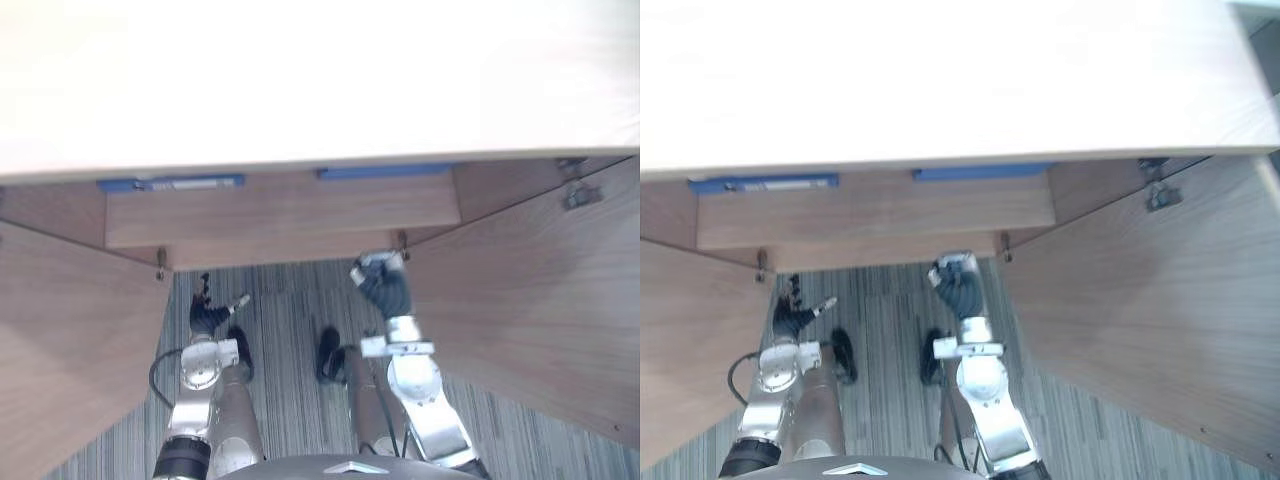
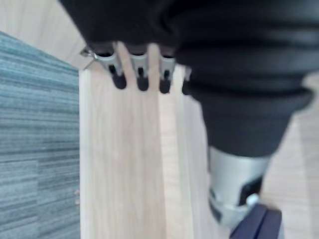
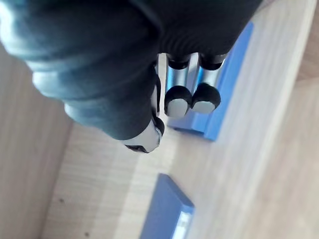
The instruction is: Walk over to the cabinet, pick up the folder, carry it to the office cabinet, place the folder inside the office cabinet, then close the office cabinet door
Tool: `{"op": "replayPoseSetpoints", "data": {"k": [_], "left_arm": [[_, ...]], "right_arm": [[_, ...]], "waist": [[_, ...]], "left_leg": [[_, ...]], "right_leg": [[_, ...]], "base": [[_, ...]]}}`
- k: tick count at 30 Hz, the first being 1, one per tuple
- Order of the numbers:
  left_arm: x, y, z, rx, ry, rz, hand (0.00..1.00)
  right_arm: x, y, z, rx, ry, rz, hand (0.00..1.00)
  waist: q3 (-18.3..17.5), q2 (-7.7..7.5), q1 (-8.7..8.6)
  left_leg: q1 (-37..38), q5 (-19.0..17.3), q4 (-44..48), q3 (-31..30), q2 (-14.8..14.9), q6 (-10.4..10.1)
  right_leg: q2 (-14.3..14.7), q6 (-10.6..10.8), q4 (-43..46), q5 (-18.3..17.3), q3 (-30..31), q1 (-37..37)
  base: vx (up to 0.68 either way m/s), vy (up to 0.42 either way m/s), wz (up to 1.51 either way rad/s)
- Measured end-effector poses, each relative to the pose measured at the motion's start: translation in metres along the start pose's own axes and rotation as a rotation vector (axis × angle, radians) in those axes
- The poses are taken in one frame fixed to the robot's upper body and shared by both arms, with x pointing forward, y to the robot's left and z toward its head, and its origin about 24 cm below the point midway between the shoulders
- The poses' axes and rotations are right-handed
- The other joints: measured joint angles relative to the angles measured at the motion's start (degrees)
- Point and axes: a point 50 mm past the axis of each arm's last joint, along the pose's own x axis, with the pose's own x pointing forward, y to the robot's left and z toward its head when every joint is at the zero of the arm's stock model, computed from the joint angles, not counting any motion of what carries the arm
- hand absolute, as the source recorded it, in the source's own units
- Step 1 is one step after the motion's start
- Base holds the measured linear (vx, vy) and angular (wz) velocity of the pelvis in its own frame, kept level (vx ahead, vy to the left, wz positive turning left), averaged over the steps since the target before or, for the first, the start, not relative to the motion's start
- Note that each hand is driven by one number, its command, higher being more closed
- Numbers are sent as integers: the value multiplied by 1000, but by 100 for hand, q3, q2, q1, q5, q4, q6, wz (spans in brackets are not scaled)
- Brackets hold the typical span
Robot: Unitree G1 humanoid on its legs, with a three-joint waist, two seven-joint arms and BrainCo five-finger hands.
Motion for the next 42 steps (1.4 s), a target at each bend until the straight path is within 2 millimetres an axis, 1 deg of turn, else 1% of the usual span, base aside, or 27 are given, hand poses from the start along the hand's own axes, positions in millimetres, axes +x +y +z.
{"op": "replayPoseSetpoints", "data": {"k": [1,2,3,4,5,6,7,9,10,12,14,15,17,20,23,25,28,30,33,36,40,42], "left_arm": [[-4,-1,-14,35,53,-18,0],[-6,-2,-20,45,73,-27,0],[-7,0,-28,65,106,-28,0],[-8,0,-34,71,131,-30,0],[-9,1,-44,86,174,-32,0],[-11,3,-52,105,206,-33,0],[-12,5,-55,115,218,-31,0],[-15,11,-66,146,265,-27,0],[-16,12,-69,151,277,-27,0],[-21,15,-80,170,327,-32,0],[-27,15,-90,182,370,-37,0],[-31,15,-97,188,401,-49,0],[-34,16,-102,194,424,-49,0],[-43,19,-115,211,489,-51,0],[-51,21,-125,230,544,-56,0],[-54,22,-128,237,562,-57,0],[-55,22,-130,240,572,-58,0],[-57,23,-132,245,583,-60,0],[-57,23,-133,249,593,-60,0],[-59,24,-136,261,609,-64,0],[-59,24,-136,260,609,-70,0],[-58,24,-135,259,606,-70,0]], "right_arm": [[-10,10,-32,-33,145,47,100],[-14,12,-42,-36,197,59,100],[-20,14,-60,-43,281,73,100],[-24,15,-72,-53,335,82,100],[-31,13,-93,-74,436,92,100],[-37,9,-109,-93,522,89,100],[-40,7,-116,-100,559,85,100],[-55,-3,-138,-114,687,57,100],[-59,-5,-143,-116,715,50,100],[-77,-10,-158,-129,831,28,100],[-89,-14,-167,-138,905,7,100],[-95,-14,-172,-134,947,2,0],[-96,-17,-174,-135,965,-11,0],[-104,-23,-178,-136,1015,-58,0],[-109,-26,-181,-124,1049,-84,0],[-112,-26,-183,-104,1078,-119,0],[-115,-25,-185,-81,1108,-134,0],[-116,-25,-186,-61,1123,-153,0],[-118,-22,-188,-28,1150,-171,0],[-119,-22,-188,-9,1160,-189,0],[-119,-23,-188,8,1164,-207,0],[-120,-24,-188,9,1164,-212,0]], "waist": [[-99,-79,-6],[-164,-88,-10],[-282,-78,-23],[-364,-76,-36],[-460,-69,-76],[-478,-57,-90],[-483,-56,-97],[-490,-45,-124],[-492,-42,-133],[-619,-1,-138],[-751,30,-151],[-777,42,-165],[-786,36,-166],[-924,39,-156],[-981,2,-163],[-1035,-9,-178],[-1080,-12,-199],[-1105,-12,-212],[-1112,-15,-211],[-1114,-16,-240],[-1116,-18,-274],[-1114,-20,-282]], "left_leg": [[543,139,-468,143,-121,-18],[685,198,-636,187,-154,-26],[855,307,-900,219,-222,-61],[948,380,-1081,237,-267,-76],[1147,545,-1418,272,-363,-93],[1357,704,-1744,314,-442,-102],[1457,770,-1901,357,-490,-89],[1882,1042,-2452,407,-664,-121],[1993,1098,-2577,410,-702,-115],[2272,1267,-2943,412,-800,-108],[2425,1412,-3217,411,-880,-80],[2619,1539,-3471,407,-944,-76],[2786,1621,-3690,400,-1009,-46],[3079,1849,-4231,359,-1147,-29],[3173,1844,-4235,356,-1220,-19],[3215,1841,-4239,315,-1288,-15],[3215,1834,-4239,288,-1336,-4],[3218,1810,-4239,281,-1422,32],[3313,1754,-4239,393,-1475,104],[3489,1663,-4239,509,-1498,94],[3533,1613,-4238,648,-1506,101],[3591,1571,-4237,745,-1504,65]], "right_leg": [[-6,39,-449,159,72,461],[-5,55,-628,227,97,602],[5,74,-939,356,105,785],[16,83,-1164,461,109,892],[45,106,-1622,695,127,1134],[65,120,-2065,934,147,1390],[70,123,-2258,1038,159,1501],[70,135,-2825,1335,183,1922],[68,136,-2915,1374,185,2020],[43,134,-3094,1461,193,2212],[9,134,-3115,1481,212,2243],[-6,143,-3149,1501,245,2324],[-9,154,-3219,1524,294,2391],[-28,201,-3357,1559,386,2440],[-77,219,-3409,1570,469,2538],[-120,243,-3444,1577,469,2614],[-155,266,-3453,1572,490,2633],[-225,350,-3465,1620,545,2644],[-250,378,-3481,1643,707,2714],[-260,361,-3501,1660,819,2812],[-254,361,-3506,1660,974,2791],[-238,360,-3507,1664,1087,2790]], "base": [[166,55,-5],[119,44,-5],[86,30,-1],[96,20,-3],[140,21,-7],[97,16,-9],[85,21,-9],[12,0,-2],[-15,-21,5],[-36,-9,3],[-63,12,-1],[-90,23,-5],[-98,26,-12],[-85,36,-15],[-53,48,-7],[-24,42,8],[0,39,8],[12,54,3],[33,39,-17],[32,23,-22],[14,5,-21],[8,-8,-25]]}}
